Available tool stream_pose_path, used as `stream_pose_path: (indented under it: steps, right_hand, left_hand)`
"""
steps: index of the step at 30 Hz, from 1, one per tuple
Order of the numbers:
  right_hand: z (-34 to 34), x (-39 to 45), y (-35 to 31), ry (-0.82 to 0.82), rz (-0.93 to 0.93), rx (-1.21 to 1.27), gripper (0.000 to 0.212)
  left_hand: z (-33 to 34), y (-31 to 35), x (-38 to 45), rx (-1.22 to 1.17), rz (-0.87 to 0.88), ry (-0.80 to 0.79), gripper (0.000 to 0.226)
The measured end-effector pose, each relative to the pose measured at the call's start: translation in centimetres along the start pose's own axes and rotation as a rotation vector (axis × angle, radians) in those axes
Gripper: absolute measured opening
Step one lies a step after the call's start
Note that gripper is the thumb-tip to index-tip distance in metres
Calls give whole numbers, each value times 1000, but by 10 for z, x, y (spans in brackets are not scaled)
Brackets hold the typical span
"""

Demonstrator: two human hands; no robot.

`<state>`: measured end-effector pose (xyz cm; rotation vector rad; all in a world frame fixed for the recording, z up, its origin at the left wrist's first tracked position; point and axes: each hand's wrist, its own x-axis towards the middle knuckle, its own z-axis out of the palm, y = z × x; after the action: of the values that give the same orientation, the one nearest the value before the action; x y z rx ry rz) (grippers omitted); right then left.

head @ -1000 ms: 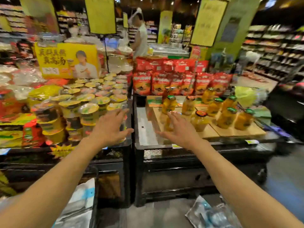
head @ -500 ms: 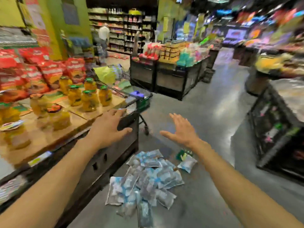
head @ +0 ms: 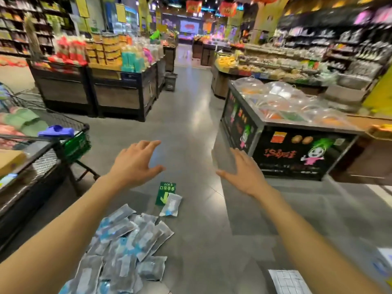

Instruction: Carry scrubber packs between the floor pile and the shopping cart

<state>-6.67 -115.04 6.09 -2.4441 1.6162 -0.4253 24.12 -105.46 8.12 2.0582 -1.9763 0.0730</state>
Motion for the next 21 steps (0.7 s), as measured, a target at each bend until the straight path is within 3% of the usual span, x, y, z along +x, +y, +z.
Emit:
stream_pose_path:
  steps: [9,21]
  right_hand:
    - [-1,76,26,14,127,-23,105]
    - [33,176,79,-45,183,-22,102]
  left_hand:
    - [39,-10,122,-76,112,-12,78]
    - [122,-13,243,-223,54,-82,83]
